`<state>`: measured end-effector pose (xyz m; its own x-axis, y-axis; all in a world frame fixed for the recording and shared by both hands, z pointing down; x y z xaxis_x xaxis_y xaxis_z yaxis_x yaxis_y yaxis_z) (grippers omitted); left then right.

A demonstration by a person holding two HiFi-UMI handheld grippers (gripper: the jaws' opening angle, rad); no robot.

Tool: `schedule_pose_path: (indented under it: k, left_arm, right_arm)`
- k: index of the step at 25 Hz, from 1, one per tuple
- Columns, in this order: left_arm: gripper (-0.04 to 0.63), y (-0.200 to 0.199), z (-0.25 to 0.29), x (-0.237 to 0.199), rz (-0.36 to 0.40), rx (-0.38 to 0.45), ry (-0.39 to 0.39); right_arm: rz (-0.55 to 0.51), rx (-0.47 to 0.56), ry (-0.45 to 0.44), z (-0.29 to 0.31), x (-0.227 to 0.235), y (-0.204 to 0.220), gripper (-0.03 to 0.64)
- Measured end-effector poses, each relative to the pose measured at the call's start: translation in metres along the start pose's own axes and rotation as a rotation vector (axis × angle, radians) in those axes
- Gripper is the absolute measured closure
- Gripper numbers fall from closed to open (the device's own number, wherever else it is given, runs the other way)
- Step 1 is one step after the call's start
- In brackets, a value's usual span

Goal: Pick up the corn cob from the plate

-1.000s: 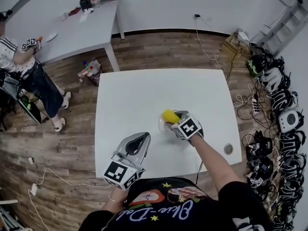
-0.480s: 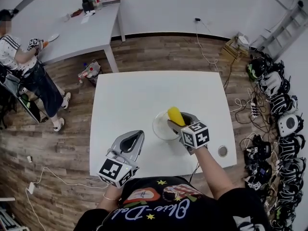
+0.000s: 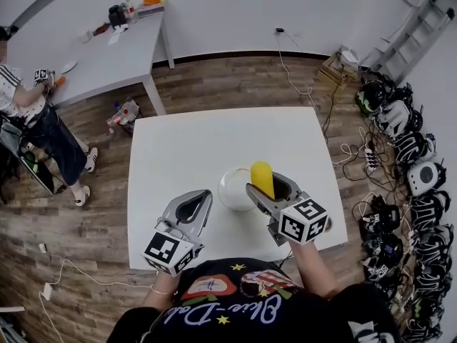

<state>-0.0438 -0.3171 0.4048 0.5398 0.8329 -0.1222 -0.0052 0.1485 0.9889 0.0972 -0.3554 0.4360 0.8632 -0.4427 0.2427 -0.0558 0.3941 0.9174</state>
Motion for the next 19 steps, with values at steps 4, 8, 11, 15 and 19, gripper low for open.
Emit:
schedule_pose_path:
  k: [4,8,11,15,19]
  left_arm:
    - [0.601,-0.002,0.004,0.001,0.006,0.005,0.010]
    - [0.601,0.001,0.001,0.000,0.004,-0.007,0.001]
    - [0.601,0.000,-0.006,-0.003,0.001,-0.003,-0.013]
    - [0.601,0.002,-0.009,-0.007,0.001,-0.006,-0.016]
    - [0.601,0.007,-0.012,-0.009,-0.006,-0.006,-0.017]
  right_arm:
    - [0.003,0.008,0.000,-0.004,0.000,-0.002,0.356]
    - [0.008,-0.001,-0.001,-0.005,-0.002,-0.001,0.356]
    - [-0.003,0.000,-0.009,-0.003,-0.008,-0.003,0.356]
    - [-0.020,0.000,-0.018,0.003,-0.014,-0.003,0.356]
    - [-0.014,-0.008,-0.026,0.008,-0.019,0.002,0.356]
Point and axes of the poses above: the fingertips, and each gripper's own axes: z forward along the fingers, x to its right, y out of its underside, the point moved 2 cm from there along -z, backward along the fingers, and after that the axes turned 11 degrees about y, right-handed, at the moved point
